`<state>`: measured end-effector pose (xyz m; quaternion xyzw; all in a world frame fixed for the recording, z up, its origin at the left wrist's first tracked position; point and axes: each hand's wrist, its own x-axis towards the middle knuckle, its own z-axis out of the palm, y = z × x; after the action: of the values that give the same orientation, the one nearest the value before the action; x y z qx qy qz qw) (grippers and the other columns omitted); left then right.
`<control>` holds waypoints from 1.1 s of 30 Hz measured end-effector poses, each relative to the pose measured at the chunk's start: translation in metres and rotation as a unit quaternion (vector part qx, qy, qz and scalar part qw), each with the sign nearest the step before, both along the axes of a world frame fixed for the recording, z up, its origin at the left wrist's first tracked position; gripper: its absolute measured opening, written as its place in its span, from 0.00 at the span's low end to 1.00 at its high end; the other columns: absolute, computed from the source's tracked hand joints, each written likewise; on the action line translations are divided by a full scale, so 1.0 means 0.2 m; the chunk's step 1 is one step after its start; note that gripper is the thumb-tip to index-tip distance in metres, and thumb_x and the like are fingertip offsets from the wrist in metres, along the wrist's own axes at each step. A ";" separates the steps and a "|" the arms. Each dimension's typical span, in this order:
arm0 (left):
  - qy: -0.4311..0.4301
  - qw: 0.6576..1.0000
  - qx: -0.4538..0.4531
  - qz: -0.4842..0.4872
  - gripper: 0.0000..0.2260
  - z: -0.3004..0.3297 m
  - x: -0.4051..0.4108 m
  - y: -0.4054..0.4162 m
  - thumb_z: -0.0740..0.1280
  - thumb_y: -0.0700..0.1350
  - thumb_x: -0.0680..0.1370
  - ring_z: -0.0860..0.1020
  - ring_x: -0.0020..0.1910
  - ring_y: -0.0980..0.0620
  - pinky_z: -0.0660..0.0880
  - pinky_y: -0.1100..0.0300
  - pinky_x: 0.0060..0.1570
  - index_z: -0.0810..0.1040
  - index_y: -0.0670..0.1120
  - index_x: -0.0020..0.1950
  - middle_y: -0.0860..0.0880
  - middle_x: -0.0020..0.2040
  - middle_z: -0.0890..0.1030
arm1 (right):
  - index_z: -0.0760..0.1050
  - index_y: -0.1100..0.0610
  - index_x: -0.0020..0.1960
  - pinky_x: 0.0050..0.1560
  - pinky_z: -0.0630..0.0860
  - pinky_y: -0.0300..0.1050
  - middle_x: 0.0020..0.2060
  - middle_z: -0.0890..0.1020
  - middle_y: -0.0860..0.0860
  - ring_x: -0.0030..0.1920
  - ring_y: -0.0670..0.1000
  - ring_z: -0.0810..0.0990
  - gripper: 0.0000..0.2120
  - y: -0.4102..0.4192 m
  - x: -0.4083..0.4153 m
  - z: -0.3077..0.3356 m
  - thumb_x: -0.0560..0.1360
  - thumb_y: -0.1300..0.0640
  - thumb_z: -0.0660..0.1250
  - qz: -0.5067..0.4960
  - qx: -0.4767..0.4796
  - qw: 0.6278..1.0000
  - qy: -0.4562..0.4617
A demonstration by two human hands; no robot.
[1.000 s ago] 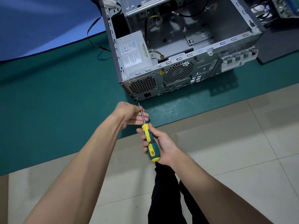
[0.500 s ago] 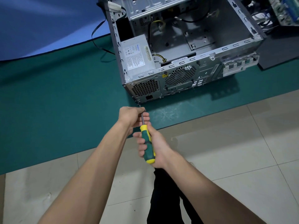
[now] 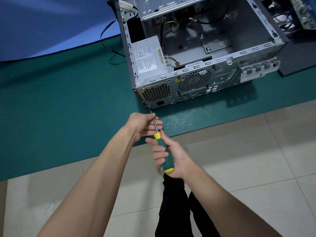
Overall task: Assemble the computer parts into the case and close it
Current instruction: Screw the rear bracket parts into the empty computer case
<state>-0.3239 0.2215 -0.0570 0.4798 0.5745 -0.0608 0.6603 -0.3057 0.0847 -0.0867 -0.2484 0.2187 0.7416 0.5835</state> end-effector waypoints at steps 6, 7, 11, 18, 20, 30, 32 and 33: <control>0.056 0.996 0.054 -0.034 0.08 0.03 0.04 0.03 0.67 0.38 0.77 0.78 0.21 0.53 0.75 0.66 0.21 0.76 0.36 0.39 0.46 0.25 0.80 | 0.81 0.59 0.48 0.22 0.69 0.37 0.24 0.72 0.48 0.21 0.46 0.71 0.24 -0.02 0.04 0.02 0.68 0.37 0.66 0.080 0.041 0.994 -0.069; 0.077 0.993 0.083 -0.045 0.08 0.03 0.05 0.04 0.69 0.38 0.75 0.77 0.20 0.53 0.74 0.66 0.21 0.76 0.36 0.38 0.45 0.24 0.80 | 0.80 0.57 0.48 0.24 0.71 0.37 0.26 0.74 0.49 0.23 0.47 0.73 0.24 -0.01 0.02 0.03 0.66 0.38 0.69 0.126 0.021 0.982 -0.140; 0.127 0.975 0.167 -0.067 0.09 -0.01 0.05 0.05 0.76 0.41 0.69 0.78 0.23 0.50 0.74 0.63 0.25 0.79 0.38 0.35 0.43 0.29 0.81 | 0.75 0.55 0.42 0.25 0.72 0.38 0.30 0.76 0.51 0.24 0.47 0.76 0.11 0.02 -0.05 0.02 0.72 0.51 0.73 0.093 -0.123 0.926 -0.345; 0.048 0.997 0.013 -0.065 0.10 0.00 0.05 0.01 0.61 0.41 0.81 0.80 0.25 0.52 0.79 0.62 0.27 0.75 0.38 0.43 0.45 0.29 0.81 | 0.81 0.60 0.44 0.25 0.72 0.37 0.27 0.76 0.50 0.23 0.46 0.74 0.18 0.00 0.00 -0.02 0.76 0.45 0.65 0.017 -0.056 0.989 -0.138; 0.042 0.996 0.000 -0.075 0.10 0.02 0.07 0.02 0.61 0.40 0.81 0.81 0.26 0.50 0.80 0.59 0.28 0.75 0.36 0.43 0.43 0.29 0.82 | 0.84 0.61 0.48 0.27 0.74 0.38 0.28 0.78 0.50 0.26 0.47 0.76 0.23 -0.03 0.05 -0.01 0.75 0.42 0.62 0.015 -0.004 0.997 -0.073; 0.135 0.961 0.194 -0.142 0.15 -0.03 0.07 0.03 0.74 0.46 0.72 0.77 0.21 0.50 0.76 0.60 0.24 0.77 0.37 0.32 0.44 0.23 0.78 | 0.73 0.59 0.41 0.25 0.72 0.37 0.27 0.78 0.50 0.25 0.48 0.78 0.10 0.03 0.04 0.02 0.73 0.54 0.72 0.051 -0.107 0.960 -0.255; 0.097 0.982 0.119 -0.108 0.12 -0.02 0.07 0.03 0.67 0.45 0.78 0.77 0.22 0.51 0.77 0.61 0.24 0.76 0.37 0.39 0.45 0.24 0.78 | 0.76 0.59 0.40 0.26 0.72 0.37 0.27 0.78 0.50 0.25 0.47 0.78 0.11 0.04 0.03 0.01 0.75 0.51 0.69 0.031 -0.082 0.980 -0.181; 0.075 0.991 0.062 -0.091 0.11 -0.01 0.07 0.04 0.63 0.43 0.80 0.78 0.23 0.51 0.77 0.61 0.25 0.75 0.38 0.41 0.46 0.26 0.80 | 0.78 0.59 0.41 0.26 0.73 0.37 0.28 0.78 0.49 0.26 0.47 0.78 0.14 0.04 0.03 0.02 0.75 0.49 0.67 0.017 -0.051 0.991 -0.120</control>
<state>-0.3105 0.2291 -0.0592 0.5645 0.5788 -0.1208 0.5760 -0.2989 0.0919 -0.0829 -0.3684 0.1802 0.7044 0.5793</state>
